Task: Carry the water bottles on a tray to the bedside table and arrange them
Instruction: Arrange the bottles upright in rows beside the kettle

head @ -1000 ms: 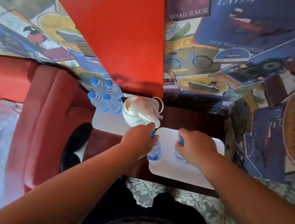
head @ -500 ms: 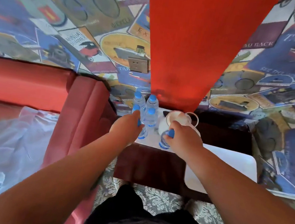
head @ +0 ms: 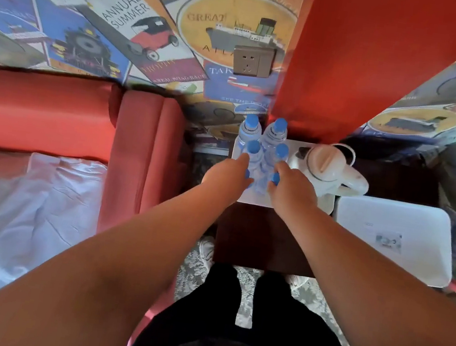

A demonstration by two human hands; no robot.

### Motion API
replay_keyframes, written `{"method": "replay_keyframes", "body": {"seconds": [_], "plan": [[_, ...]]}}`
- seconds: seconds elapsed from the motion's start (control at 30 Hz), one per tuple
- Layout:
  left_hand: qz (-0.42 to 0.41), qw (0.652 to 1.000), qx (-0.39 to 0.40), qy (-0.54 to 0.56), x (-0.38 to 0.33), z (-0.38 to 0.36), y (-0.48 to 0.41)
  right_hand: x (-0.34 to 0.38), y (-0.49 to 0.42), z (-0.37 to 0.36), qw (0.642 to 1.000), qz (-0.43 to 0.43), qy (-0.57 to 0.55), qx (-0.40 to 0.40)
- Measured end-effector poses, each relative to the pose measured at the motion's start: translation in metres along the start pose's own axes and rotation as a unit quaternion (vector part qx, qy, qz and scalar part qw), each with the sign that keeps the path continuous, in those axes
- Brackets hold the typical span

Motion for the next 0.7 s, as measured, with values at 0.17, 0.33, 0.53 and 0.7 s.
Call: {"method": "replay_keyframes", "body": {"seconds": [0.17, 0.33, 0.53, 0.7], "plan": [[-0.007, 1.000, 0.004, 0.016, -0.002, -0.005, -0.012, 0.007, -0.013, 0.000, 0.999, 0.045, 0.026, -0.004], [-0.014, 0.999, 0.010, 0.031, 0.002, -0.001, -0.010, 0.006, -0.009, 0.005, 0.996, 0.052, 0.071, 0.013], [0.041, 0.991, -0.095, 0.087, 0.016, 0.049, -0.031, 0.014, -0.035, 0.053, 0.992, 0.050, 0.013, -0.112], [0.020, 0.987, -0.102, 0.119, 0.021, 0.084, -0.073, 0.022, -0.078, 0.076, 0.996, 0.035, 0.039, -0.076]]}}
Point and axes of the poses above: each hand's wrist, its own y-axis away from the middle knuckle, its own z-axis out of the back of the hand, x = y × z, the point moved 6 cm from there along -y, towards the middle knuckle
